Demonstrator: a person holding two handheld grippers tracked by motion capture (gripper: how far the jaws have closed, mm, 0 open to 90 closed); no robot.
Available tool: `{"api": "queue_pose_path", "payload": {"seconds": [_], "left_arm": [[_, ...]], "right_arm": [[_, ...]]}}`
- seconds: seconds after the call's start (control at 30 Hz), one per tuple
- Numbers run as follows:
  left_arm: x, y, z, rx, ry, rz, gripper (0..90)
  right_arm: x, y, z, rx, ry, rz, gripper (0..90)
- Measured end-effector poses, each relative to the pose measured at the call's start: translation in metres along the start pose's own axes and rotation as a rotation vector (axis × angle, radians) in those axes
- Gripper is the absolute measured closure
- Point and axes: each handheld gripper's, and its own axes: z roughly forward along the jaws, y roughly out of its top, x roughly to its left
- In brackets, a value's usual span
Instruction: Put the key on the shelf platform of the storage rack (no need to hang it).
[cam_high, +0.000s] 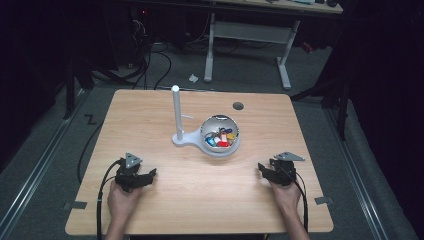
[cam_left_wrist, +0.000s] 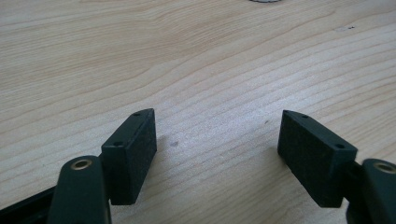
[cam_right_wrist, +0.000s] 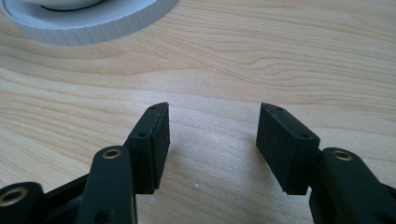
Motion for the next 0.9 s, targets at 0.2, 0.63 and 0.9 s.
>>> {"api": "queue_pose_path", "payload": {"seconds": [0.2, 0.63, 0.9], "left_arm": [[0.0, 0.0, 0.0, 0.0, 0.0, -0.001, 28.4], [0.0002, -0.0001, -0.0002, 0.001, -0.002, 0.002, 28.4], [0.0004, -0.0001, -0.0001, -0.001, -0.004, 0.005, 28.4]], "right_arm": [[0.0006, -0.0003, 0.0015, 0.015, -0.012, -0.003, 43.5], [0.0045, -0.0002, 0.0024, 0.027, -0.038, -0.036, 41.1], [0.0045, -0.0003, 0.0023, 0.027, -0.043, -0.031, 40.2]]}}
